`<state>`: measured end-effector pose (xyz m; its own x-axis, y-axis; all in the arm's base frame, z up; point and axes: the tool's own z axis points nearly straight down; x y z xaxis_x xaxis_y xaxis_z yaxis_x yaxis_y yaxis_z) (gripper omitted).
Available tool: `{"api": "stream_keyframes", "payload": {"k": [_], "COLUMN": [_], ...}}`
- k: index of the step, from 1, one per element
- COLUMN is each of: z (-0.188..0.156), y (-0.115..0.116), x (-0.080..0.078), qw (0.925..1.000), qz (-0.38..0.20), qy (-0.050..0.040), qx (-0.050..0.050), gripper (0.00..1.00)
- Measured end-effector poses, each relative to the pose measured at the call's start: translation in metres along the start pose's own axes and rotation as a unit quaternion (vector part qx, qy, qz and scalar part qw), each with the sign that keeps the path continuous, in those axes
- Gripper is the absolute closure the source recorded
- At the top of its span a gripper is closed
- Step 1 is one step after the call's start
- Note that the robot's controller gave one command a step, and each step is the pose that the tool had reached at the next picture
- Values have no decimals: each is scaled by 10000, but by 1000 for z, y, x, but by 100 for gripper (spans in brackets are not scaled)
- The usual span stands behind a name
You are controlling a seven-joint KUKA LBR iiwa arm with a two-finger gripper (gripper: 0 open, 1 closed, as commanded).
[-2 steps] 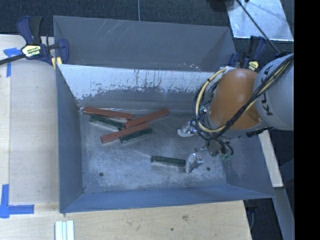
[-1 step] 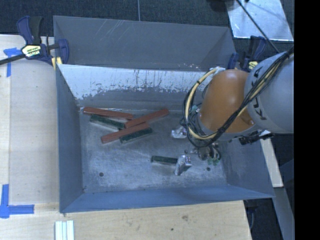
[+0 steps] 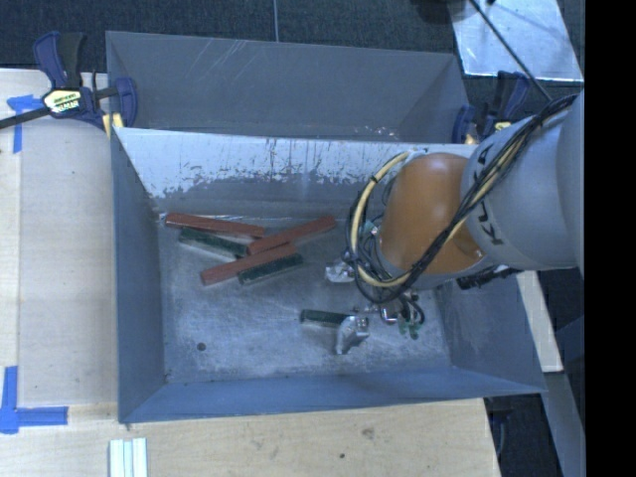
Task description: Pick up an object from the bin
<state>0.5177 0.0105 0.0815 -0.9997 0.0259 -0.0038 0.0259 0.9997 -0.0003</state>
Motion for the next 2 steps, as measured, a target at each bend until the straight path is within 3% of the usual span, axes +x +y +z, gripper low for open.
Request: {"api": "stream_keyframes", "payload": {"k": [1,2], "z": [4,4], "y": [12,12], "x": [12,12], "qw": [9981,9981], "qz": [591,590], "qy": [-155,-155], "qx": [-6,-6], "gripper": [100,100]}}
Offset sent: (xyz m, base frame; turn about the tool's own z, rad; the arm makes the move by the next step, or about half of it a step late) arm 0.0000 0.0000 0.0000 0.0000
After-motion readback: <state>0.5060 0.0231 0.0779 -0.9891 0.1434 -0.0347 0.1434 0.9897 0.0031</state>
